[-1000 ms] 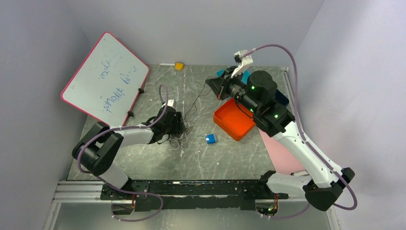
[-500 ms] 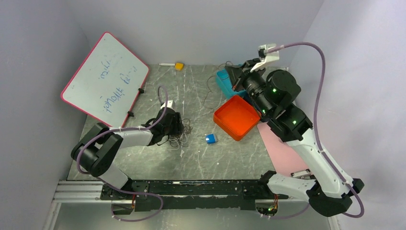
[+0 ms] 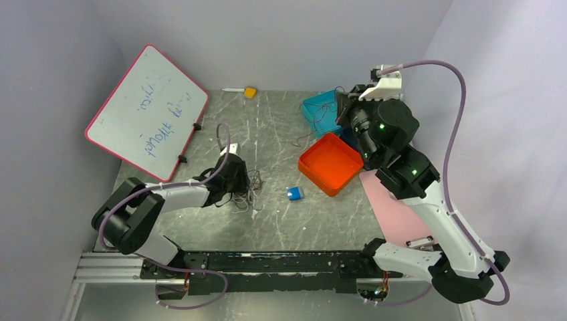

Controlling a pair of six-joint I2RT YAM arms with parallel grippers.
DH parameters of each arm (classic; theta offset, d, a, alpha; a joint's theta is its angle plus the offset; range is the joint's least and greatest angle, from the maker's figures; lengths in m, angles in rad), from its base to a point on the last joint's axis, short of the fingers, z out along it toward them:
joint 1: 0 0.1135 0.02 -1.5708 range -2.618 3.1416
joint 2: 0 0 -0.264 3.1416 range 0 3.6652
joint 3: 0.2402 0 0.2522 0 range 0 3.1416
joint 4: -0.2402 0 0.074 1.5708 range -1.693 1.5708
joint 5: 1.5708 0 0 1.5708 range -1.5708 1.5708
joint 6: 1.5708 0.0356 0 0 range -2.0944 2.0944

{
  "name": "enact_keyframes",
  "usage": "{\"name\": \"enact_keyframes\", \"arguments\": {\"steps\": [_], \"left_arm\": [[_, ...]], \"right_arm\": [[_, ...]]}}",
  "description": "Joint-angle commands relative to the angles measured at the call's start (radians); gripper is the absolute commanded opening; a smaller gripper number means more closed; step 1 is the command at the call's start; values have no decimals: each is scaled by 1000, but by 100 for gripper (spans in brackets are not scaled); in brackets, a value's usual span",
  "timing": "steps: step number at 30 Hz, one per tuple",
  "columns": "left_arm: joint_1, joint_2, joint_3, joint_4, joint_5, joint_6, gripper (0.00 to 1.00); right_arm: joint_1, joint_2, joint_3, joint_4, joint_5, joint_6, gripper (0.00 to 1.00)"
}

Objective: Untangle the cables

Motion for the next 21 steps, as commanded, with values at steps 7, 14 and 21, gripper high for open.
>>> {"name": "enact_keyframes", "arguments": {"steps": [7,14,21], "left_arm": [[-4,-121,-22,-116,-11,13,46],[-5,-192,-26,-160,-5,26,47],[-5,-246,-26,-187,21,40,49]], "right_arm": [[-49,65,-67,-104,229,74,0],[-331,109,-178,-116,-45,141,0],[-436,166,-312,-52,-167,155,0]]}}
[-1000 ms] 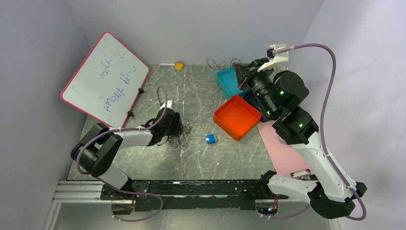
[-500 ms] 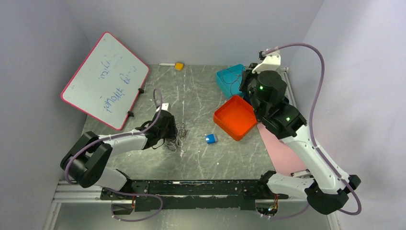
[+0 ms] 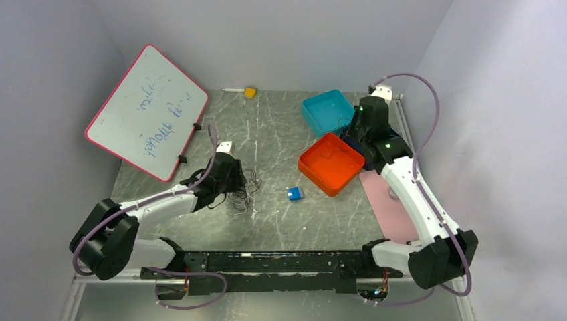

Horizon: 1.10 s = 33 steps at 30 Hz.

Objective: Untangle the cables

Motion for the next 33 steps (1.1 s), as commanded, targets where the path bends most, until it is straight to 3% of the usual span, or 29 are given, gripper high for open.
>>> {"name": "enact_keyframes", "arguments": {"steps": [1,16,24,33], "left_arm": [[-5,-36,-8,-25,25,22,49],[-5,-75,-7,-55,42,23,51],[-5,-107,8,-77,72,13,56],[-4,-125,40,-102,134,13,64]], "right_arm": [[-46,33,-68,51,-120,28,0],[-89,141,-204,94,-289,63,1],[-89,239,-221,71,-354,54,19],[-89,166,-169,56,-345,27,46]]}}
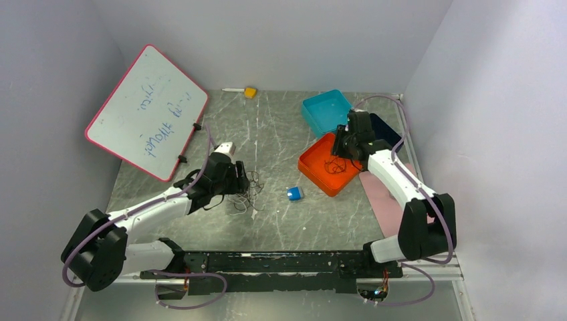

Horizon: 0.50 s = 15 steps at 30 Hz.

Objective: Untangle the cables

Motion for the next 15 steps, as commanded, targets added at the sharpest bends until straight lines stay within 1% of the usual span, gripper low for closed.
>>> {"name": "enact_keyframes", "arguments": {"steps": [1,4,7,11,15], "left_arm": [[-5,-34,33,-21,39,0,65],[-4,-43,37,-32,32,-4,68],[-4,-50,36,-39,28,-5,70],[-3,-52,34,-44,21,-6,69],[-4,-53,34,-51,19,-6,68]], "right_arm": [[-8,-64,55,-16,3,-26,48],[-8,-102,64,-19,6,-39,50],[-9,-124,72,-13,-24,-45,51],[-7,-135,68,25,-134,-61,51],[-2,-104,72,40,-260,-75,51]]}}
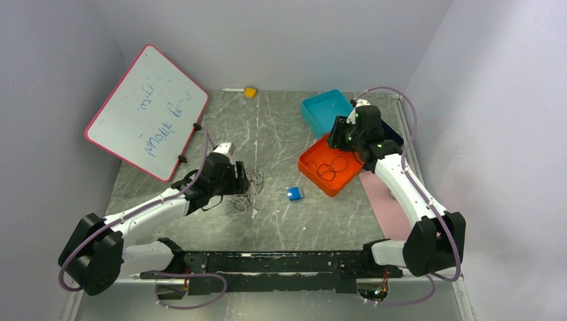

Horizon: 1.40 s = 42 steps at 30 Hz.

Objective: Untangle the cables

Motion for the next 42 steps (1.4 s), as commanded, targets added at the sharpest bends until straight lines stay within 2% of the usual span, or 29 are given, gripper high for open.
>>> {"name": "enact_keyframes", "arguments": {"steps": [1,3,7,10,16,23,29,42], "left_arm": [[-4,-17,32,-19,8,-6,69],[-4,-24,29,-22,3,-4,68],[-4,-26,21,-23,-7,1,68],[-3,-17,17,-22,-10,3,67],[-4,21,-4,1,-10,13,66],[-4,107,-19,27,-18,30,56],[-3,158,-18,37,-31,40,48],[-3,205,-6,45,-32,54,44]], "right_arm": [[9,30,24,30,-175,-35,51],[49,51,32,35,-211,-46,51],[214,118,68,36,-165,-53,51],[326,190,70,105,-187,-28,51],[441,341,107,208,-188,1,51],[471,475,145,303,-191,-11,53],[471,558,179,363,-238,-100,55],[468,734,313,363,-257,-180,56]]}}
